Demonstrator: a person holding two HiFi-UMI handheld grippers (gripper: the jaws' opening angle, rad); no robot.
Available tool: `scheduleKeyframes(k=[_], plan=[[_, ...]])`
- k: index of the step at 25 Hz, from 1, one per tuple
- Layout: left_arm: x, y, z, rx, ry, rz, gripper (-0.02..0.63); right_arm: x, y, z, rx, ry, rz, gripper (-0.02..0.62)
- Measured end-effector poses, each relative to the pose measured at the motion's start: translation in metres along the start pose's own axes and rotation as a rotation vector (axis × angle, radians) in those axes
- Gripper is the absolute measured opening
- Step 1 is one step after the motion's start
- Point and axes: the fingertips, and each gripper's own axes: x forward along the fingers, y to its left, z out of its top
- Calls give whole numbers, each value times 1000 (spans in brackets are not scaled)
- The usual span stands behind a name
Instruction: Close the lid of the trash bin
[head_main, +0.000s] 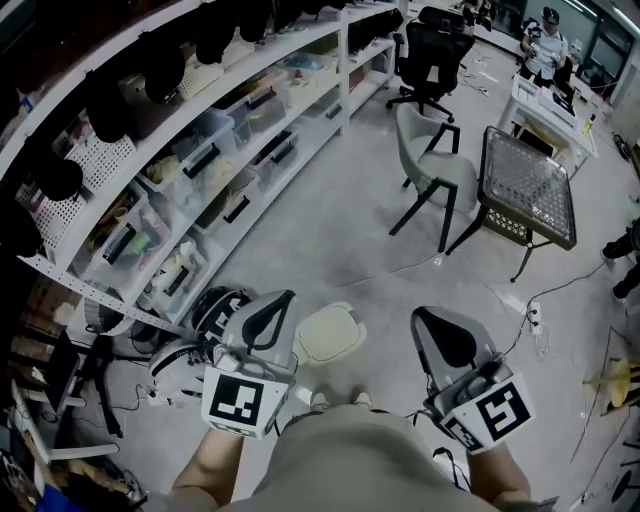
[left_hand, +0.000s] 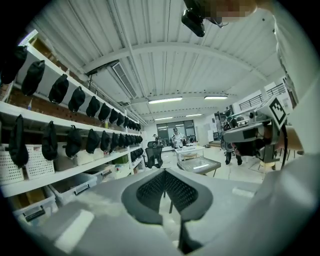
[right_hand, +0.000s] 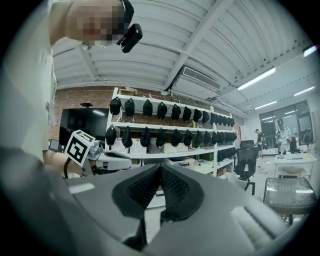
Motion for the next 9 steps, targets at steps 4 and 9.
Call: scheduleKeyframes(k=[4,9], plan=[[1,-5,4,20,6,4,3,-5,-6,5,33,-13,12,3],[4,-11,6,27,18,1,3,-9,-14,7,27,-12,7,3]])
